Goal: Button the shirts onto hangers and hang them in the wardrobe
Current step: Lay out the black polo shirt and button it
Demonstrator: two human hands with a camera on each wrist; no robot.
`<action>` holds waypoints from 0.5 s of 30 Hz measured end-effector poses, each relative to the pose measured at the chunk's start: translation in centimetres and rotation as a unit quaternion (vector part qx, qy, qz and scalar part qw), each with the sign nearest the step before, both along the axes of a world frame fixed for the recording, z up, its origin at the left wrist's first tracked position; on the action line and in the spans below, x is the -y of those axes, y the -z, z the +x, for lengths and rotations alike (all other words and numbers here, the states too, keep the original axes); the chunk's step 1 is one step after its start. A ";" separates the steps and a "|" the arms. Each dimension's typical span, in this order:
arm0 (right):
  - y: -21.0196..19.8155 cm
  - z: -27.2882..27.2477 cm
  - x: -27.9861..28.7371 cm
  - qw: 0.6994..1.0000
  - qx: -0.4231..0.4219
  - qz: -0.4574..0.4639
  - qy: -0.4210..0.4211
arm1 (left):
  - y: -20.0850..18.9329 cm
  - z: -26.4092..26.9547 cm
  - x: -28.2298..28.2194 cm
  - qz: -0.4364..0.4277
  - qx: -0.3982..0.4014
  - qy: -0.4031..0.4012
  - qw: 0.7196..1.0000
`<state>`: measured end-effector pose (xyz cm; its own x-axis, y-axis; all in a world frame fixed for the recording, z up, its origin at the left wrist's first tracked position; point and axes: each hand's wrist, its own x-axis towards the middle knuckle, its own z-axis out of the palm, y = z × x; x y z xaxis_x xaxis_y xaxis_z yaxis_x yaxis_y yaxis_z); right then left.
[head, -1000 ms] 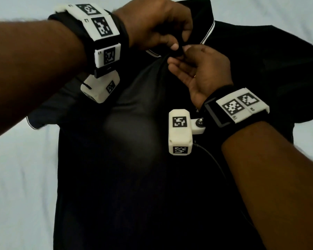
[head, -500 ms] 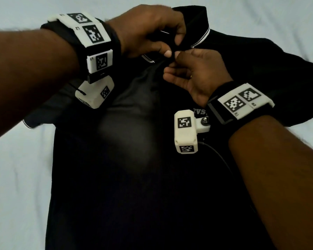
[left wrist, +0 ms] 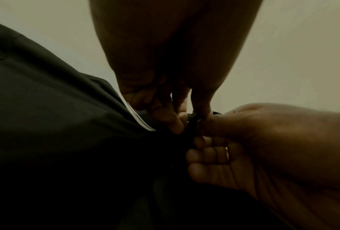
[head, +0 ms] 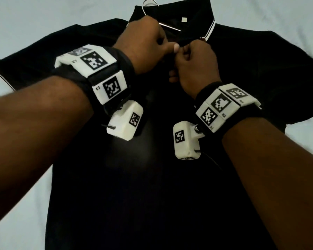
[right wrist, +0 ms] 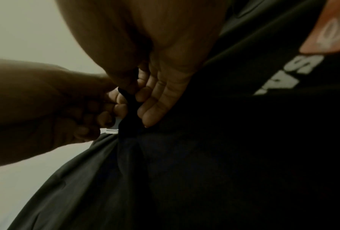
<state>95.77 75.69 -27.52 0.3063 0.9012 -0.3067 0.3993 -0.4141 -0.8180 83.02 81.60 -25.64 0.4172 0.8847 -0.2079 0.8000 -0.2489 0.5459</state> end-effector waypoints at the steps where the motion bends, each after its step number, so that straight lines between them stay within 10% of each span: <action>1: 0.1 0.1 0.0 1.000 0.019 0.000 -0.010 | -0.1 0.0 -0.1 -0.003 -0.006 0.009 1.000; 10: 0.0 -0.3 -0.4 0.999 0.036 0.029 -0.014 | -0.2 -0.5 -0.2 -0.015 0.022 -0.023 0.999; 15: 1.0 0.2 -0.1 0.999 -0.013 0.032 0.008 | 0.5 -0.1 0.6 0.088 -0.091 0.032 0.991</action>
